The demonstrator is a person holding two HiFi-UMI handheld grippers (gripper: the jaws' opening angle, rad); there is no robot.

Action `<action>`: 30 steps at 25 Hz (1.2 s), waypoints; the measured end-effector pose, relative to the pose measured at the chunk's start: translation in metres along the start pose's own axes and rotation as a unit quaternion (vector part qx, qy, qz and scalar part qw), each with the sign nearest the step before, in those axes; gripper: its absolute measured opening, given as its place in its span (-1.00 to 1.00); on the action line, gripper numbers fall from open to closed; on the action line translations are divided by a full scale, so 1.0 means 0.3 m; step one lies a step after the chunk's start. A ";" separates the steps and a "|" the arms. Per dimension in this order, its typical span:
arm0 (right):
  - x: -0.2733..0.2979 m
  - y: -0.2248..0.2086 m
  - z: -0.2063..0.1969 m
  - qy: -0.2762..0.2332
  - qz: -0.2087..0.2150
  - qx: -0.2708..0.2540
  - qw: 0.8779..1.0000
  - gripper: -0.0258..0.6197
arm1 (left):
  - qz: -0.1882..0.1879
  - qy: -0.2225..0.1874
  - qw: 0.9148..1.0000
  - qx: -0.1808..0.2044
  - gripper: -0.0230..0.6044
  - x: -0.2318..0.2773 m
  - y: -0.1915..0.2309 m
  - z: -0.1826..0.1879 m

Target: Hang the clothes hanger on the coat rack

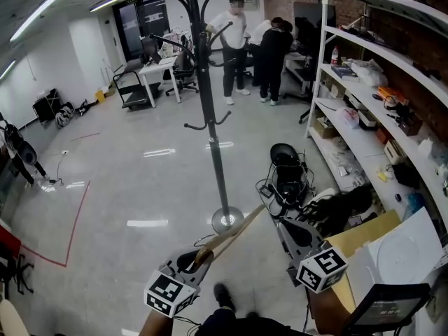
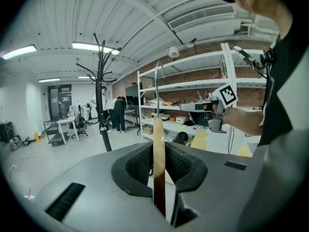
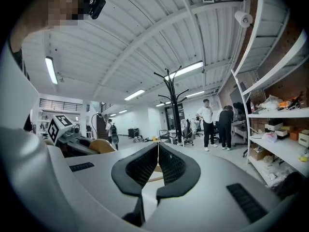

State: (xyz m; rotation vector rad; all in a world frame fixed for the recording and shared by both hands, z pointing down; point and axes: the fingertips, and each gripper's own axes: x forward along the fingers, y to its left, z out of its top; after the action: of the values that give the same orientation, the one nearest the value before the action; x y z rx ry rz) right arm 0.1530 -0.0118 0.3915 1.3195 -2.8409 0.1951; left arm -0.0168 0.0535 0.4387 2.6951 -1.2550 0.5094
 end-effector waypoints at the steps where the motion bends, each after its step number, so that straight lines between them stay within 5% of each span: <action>1: 0.027 -0.023 0.002 -0.001 -0.003 0.001 1.000 -0.90 | -0.005 0.000 1.000 0.001 -0.76 0.026 0.021 0.004; 19: 0.583 -0.244 0.051 0.003 -0.062 -0.003 0.998 -0.90 | -0.118 0.002 0.992 0.044 -0.76 0.411 0.520 0.110; 30: 0.825 -0.435 0.049 0.015 -0.023 0.000 1.000 -0.90 | -0.126 0.020 0.992 0.016 -0.76 0.664 0.668 0.126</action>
State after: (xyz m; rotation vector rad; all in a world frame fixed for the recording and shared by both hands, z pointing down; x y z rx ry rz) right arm 0.0930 -0.2851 0.4049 1.3683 -2.7821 0.2115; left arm -0.0408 -0.2291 0.4680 2.7992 -0.8840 0.5506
